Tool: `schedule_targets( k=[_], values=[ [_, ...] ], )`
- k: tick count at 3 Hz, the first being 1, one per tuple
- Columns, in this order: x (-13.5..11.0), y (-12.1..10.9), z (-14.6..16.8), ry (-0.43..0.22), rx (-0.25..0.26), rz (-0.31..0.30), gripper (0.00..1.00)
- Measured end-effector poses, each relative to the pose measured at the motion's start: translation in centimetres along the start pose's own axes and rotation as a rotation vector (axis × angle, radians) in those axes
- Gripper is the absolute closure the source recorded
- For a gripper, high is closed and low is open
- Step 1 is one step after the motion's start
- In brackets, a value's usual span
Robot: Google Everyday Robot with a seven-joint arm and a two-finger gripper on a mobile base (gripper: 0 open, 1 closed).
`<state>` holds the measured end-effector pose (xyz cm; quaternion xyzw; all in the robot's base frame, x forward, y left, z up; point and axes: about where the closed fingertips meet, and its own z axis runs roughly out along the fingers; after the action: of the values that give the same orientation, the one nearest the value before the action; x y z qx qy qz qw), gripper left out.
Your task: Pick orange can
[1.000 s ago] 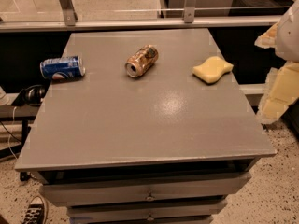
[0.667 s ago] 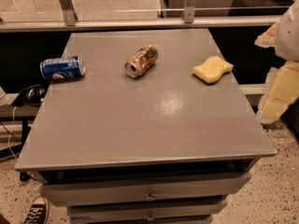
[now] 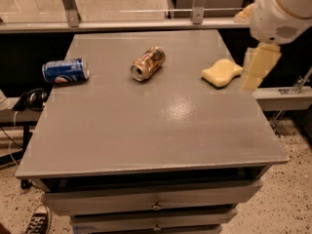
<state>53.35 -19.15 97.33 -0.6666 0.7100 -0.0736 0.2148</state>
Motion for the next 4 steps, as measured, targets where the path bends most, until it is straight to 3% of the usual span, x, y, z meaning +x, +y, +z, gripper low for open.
schedule_targets(
  k=[1, 2, 3, 4],
  values=[
    [-3.0, -5.2, 3.4, -0.057, 0.048, -0.143, 0.0],
    [-7.1, -9.3, 7.9, -0.108, 0.051, -0.324, 0.0],
    [-10.6, -11.5, 11.8, -0.155, 0.034, -0.493, 0.0],
    [-13.1, -12.6, 15.2, -0.181, 0.005, -0.596, 0.0]
  ],
)
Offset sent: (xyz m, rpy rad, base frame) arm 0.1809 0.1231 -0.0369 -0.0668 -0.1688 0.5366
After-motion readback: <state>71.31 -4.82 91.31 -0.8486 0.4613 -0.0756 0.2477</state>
